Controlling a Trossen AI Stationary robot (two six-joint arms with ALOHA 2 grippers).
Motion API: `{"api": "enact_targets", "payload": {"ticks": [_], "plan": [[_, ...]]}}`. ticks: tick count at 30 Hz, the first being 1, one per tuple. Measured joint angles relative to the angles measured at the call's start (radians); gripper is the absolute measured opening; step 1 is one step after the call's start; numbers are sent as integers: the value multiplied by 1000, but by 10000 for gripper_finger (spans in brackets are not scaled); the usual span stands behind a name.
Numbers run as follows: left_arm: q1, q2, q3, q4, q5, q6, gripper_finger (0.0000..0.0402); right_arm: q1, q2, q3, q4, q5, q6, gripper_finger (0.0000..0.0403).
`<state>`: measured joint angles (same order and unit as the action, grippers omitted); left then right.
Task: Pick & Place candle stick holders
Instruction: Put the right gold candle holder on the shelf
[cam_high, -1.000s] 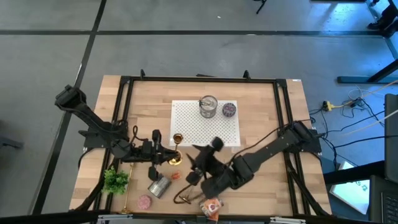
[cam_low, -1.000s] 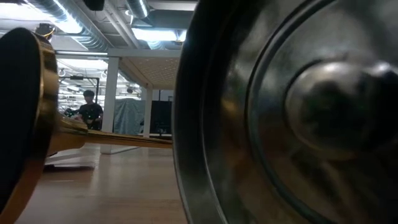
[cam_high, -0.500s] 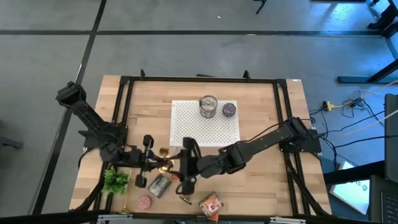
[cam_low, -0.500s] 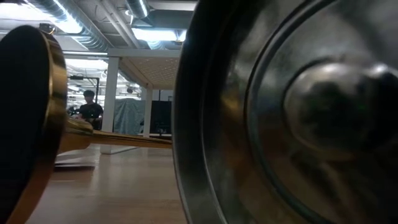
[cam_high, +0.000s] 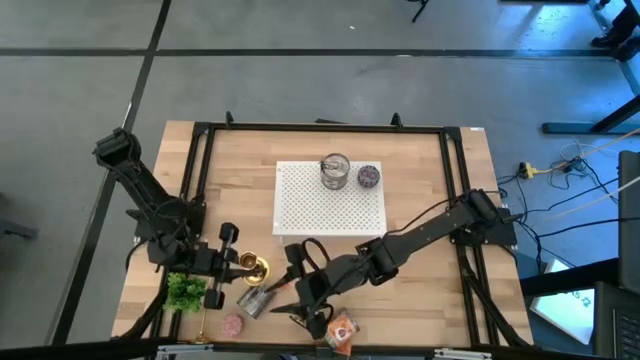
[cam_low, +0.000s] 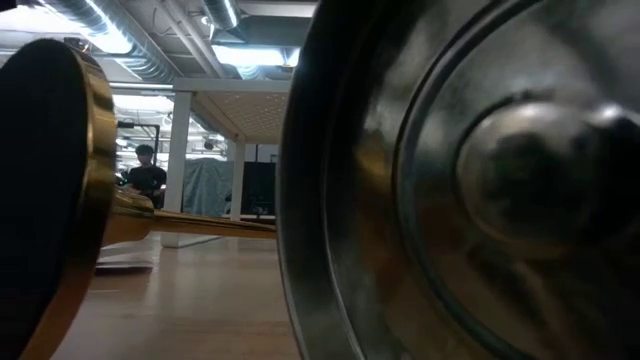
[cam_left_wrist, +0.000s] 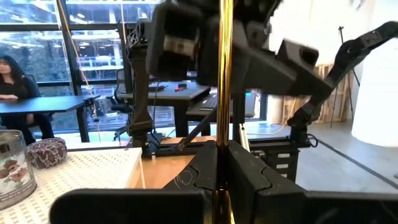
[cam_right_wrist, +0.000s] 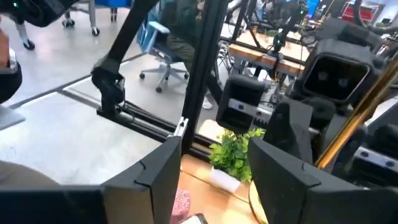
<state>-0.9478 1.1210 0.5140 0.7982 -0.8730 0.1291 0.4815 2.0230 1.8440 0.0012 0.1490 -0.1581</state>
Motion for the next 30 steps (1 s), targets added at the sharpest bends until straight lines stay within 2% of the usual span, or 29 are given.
{"api": "enact_targets", "payload": {"ticks": [2,7,11,16,20,22,25,30], "plan": [[-3,0,0,-2,-9,1,12,-22,-25,-56,45,-7,0,188],[-16,0,0,6,-56,16,12,-112,-94,-231,194,-103,63,188],[-6,1,0,6,-74,15,12,-182,-175,-415,377,-135,145,188],[82,62,1,32,-66,-49,12,-218,-271,-668,705,-175,240,188],[185,165,1,187,38,-62,12,-203,-364,-825,910,-232,254,188],[233,227,1,306,109,-43,12,-197,-414,-865,892,-232,252,188],[304,304,1,464,216,-41,12,-191,-477,-868,775,-230,251,188],[463,365,21,479,377,-152,12,-175,-508,-870,647,-231,274,188]]}}
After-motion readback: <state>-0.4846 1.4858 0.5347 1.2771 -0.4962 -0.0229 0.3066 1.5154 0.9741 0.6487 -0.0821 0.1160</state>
